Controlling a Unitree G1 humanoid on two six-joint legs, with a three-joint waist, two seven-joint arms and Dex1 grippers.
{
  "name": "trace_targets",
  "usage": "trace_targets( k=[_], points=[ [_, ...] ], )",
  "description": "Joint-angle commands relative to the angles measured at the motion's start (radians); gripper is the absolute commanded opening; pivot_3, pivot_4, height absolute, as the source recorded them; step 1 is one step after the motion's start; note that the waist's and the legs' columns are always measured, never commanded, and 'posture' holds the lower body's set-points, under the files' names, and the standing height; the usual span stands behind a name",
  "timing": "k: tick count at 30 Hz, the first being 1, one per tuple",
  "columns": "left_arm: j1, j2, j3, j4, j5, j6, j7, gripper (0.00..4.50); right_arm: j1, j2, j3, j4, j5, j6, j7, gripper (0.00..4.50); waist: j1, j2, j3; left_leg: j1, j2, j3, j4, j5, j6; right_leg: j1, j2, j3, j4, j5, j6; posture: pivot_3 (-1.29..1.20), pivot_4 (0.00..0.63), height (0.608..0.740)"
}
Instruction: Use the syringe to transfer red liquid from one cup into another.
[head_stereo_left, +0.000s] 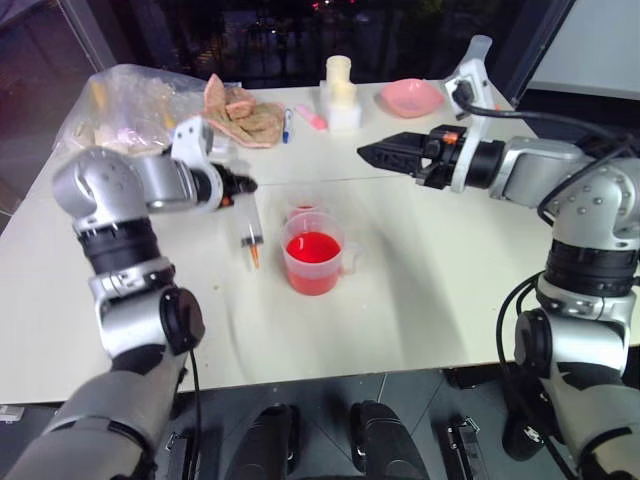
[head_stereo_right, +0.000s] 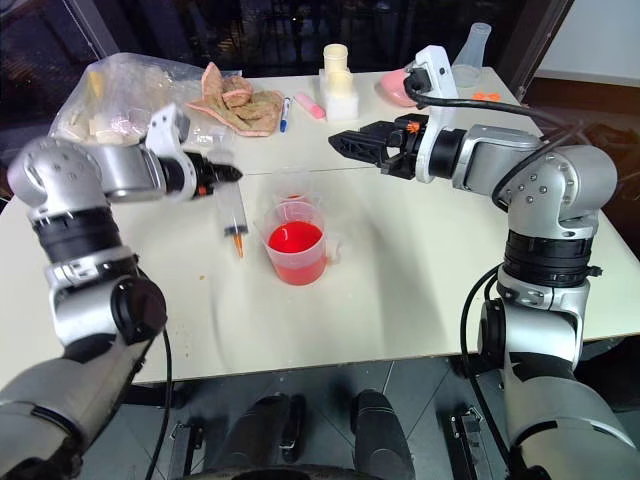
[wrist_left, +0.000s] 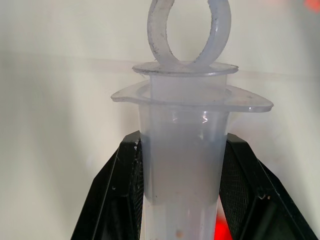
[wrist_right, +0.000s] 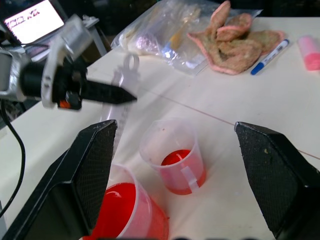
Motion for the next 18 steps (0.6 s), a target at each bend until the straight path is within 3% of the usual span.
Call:
trace_targets(
  k=[1, 7, 9, 15, 18],
  points=[
    [0.082, -0.045, 0.04, -0.12, -0.067, 0.008, 0.14, 1.52, -0.037, -0.02, 0.002, -0.019, 0.011, -0.016, 0.018, 3.9, 0.003, 0.0, 0.0, 0.0, 0.0, 0.0, 0.0, 0.0, 0.0, 0.0, 0.0, 0.0, 0.0, 0.0, 0.0, 0.0, 0.15, 0.74],
    [0.218, -0.073, 0.05, -0.242, -0.221, 0.008, 0.313, 1.52, -0.037, -0.022, 0.015, -0.022, 0.017, -0.009, 0.028, 3.9, 0.005, -0.001, 0.0, 0.0, 0.0, 0.0, 0.0, 0.0, -0.001, 0.001, -0.001, 0.0, -0.001, 0.0, 0.0, 0.0, 0.15, 0.74],
    [0.225, -0.061, 0.059, -0.24, -0.267, 0.008, 0.357, 2.5, -0.036, -0.02, 0.017, -0.02, 0.017, -0.009, 0.03, 3.94, 0.004, -0.001, 0.0, 0.0, 0.0, 0.0, 0.0, 0.0, -0.001, 0.001, -0.001, 0.0, -0.001, 0.0, 0.0, 0.0, 0.15, 0.74],
    [0.235, -0.05, 0.079, -0.233, -0.384, 0.008, 0.473, 4.35, -0.025, -0.019, 0.019, -0.024, 0.017, -0.009, 0.033, 3.94, 0.005, -0.001, 0.0, 0.0, 0.0, 0.0, 0.0, 0.0, -0.001, 0.001, -0.001, 0.0, -0.001, 0.0, 0.0, 0.0, 0.15, 0.74],
    [0.24, -0.022, 0.078, -0.247, -0.434, 0.008, 0.491, 4.46, -0.018, -0.02, 0.021, -0.027, 0.018, -0.01, 0.035, 3.94, 0.005, -0.001, 0.0, 0.0, 0.0, 0.0, 0.0, 0.0, -0.001, 0.001, -0.001, 0.0, -0.001, 0.0, 0.0, 0.0, 0.15, 0.74]
  ],
)
